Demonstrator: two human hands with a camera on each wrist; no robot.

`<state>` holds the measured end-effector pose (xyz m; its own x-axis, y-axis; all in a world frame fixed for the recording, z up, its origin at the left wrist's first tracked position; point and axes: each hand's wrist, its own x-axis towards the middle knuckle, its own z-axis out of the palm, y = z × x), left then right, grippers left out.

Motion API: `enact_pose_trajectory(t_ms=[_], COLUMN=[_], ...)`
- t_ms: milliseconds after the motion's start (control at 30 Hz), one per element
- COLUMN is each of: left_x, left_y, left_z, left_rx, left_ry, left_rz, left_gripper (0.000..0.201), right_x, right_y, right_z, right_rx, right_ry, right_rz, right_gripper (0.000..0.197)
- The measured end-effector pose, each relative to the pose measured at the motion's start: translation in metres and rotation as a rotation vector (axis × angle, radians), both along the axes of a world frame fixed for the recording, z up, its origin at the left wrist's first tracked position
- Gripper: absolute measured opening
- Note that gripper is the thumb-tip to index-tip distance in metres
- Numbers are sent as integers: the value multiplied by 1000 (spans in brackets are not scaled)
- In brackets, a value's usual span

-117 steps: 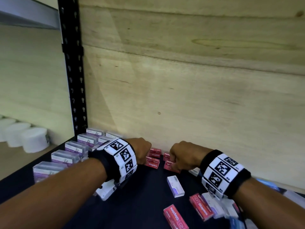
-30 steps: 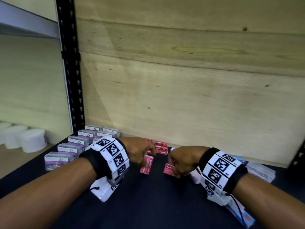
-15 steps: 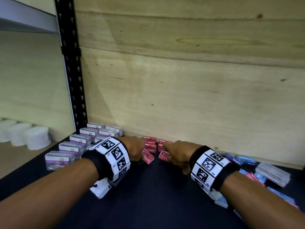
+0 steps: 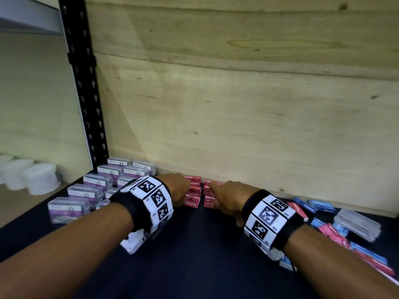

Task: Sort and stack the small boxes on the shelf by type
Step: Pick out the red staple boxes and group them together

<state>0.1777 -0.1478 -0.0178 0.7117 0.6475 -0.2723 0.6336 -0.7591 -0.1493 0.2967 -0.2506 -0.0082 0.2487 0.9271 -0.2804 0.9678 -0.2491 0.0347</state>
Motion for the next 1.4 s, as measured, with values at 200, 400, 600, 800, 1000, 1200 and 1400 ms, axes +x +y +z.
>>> enact_pose_trajectory(t_ms=[200,400,600,800,1000,1200,1400], left_x=[-4,-12,-10,28,83,132,160], left_y=[-1,-6,-15,-45,-82,-104,-114], left_z=[4,11,35,55,46,27,8], left_rx=[-10,-90,63,82,-22,-63,-68], left_ry=[-65,-97,-36,-39,-101,-117,-72], left_rz=[2,57,64,-151,-341,-429,-430], left_gripper=[31,42,45,32,21,29,42], right_x=[3,12,56,106,145,169,182], right_y=[0,-8,-33,-70,-106,-126,-117], right_z=[-3,3,17,34,33,21,16], right_rx=[11,-26,-41,-24,-84,-125,-106], right_ry=[85,220,331,246,125,80,53], right_rz=[-28,-59,-140,-238,-331,-349,-273], right_gripper=[48,37,21,21,18,27,28])
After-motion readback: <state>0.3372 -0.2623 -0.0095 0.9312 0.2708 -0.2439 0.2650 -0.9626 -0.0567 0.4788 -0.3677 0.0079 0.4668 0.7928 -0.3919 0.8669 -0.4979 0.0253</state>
